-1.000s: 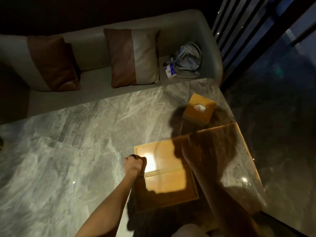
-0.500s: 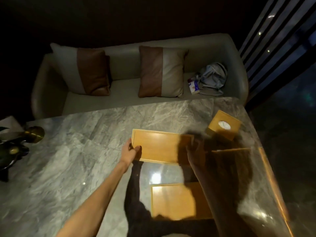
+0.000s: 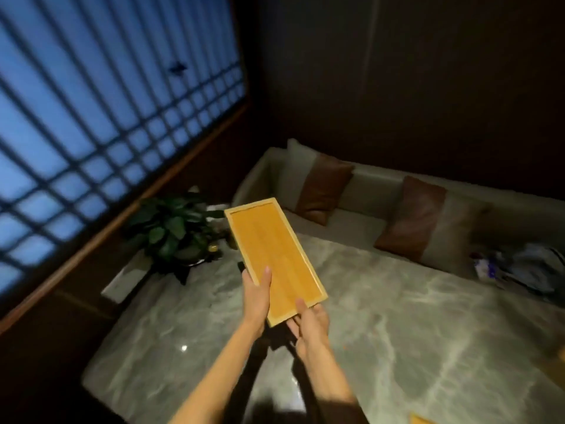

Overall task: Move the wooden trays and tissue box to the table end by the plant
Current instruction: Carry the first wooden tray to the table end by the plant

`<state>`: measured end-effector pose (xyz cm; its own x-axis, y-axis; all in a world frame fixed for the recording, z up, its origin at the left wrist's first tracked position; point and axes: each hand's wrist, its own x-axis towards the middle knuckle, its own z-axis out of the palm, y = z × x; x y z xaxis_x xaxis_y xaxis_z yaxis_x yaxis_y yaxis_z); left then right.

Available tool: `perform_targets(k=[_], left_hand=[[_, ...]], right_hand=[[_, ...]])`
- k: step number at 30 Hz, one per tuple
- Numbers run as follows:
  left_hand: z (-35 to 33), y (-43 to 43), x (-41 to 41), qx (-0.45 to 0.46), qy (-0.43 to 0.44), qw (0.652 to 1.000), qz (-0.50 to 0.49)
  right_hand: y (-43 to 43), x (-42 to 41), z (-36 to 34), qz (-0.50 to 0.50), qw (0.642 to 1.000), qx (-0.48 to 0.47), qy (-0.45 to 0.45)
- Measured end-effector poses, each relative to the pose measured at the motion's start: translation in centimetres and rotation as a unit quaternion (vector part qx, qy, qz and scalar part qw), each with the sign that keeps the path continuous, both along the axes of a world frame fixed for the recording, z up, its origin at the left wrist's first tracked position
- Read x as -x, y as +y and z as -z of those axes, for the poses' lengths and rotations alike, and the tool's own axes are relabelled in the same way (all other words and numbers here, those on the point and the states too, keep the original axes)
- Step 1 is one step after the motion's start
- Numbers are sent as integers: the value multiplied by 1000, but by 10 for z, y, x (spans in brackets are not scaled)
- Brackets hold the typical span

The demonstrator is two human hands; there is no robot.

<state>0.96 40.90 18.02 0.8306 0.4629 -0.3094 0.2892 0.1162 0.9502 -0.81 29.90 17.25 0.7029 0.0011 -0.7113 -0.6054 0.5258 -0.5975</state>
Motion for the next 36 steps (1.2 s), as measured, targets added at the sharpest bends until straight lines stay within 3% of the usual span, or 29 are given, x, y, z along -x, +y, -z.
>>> perform_targets(k=[3,5,11,15,20,22,24,25,27,31,34,36], left_hand=[[1,94,33,-7,1,997,-75],[-6,165,55,-7,7,998,-65],[-11,325,136,-26,81,992,95],[0,363,169,-7,123,976,177],[-3,416,172,40,141,979,140],[10,434,175,58,132,990,-11],[39,435,180,62,143,970,-187],[57,429,179,57,160,962,-214],[96,409,174,30,207,960,-187],[159,393,160,-146,269,935,-179],[185,393,153,-157,392,895,-141],[197,393,150,-177,426,880,-111]], right_hand=[[76,36,1,-122,992,-46,-4],[105,45,-4,-241,969,-51,-17],[188,-1,-23,-393,911,66,-102],[255,-15,-16,-483,867,97,-73],[313,-23,22,-429,895,116,-37],[327,-28,43,-389,912,129,-26],[336,-29,67,-361,920,150,-9],[340,-29,79,-354,921,160,3],[347,-29,104,-345,920,183,31],[363,-26,148,-333,905,255,74],[371,-24,168,-304,901,291,104],[373,-25,179,-293,892,328,109]])
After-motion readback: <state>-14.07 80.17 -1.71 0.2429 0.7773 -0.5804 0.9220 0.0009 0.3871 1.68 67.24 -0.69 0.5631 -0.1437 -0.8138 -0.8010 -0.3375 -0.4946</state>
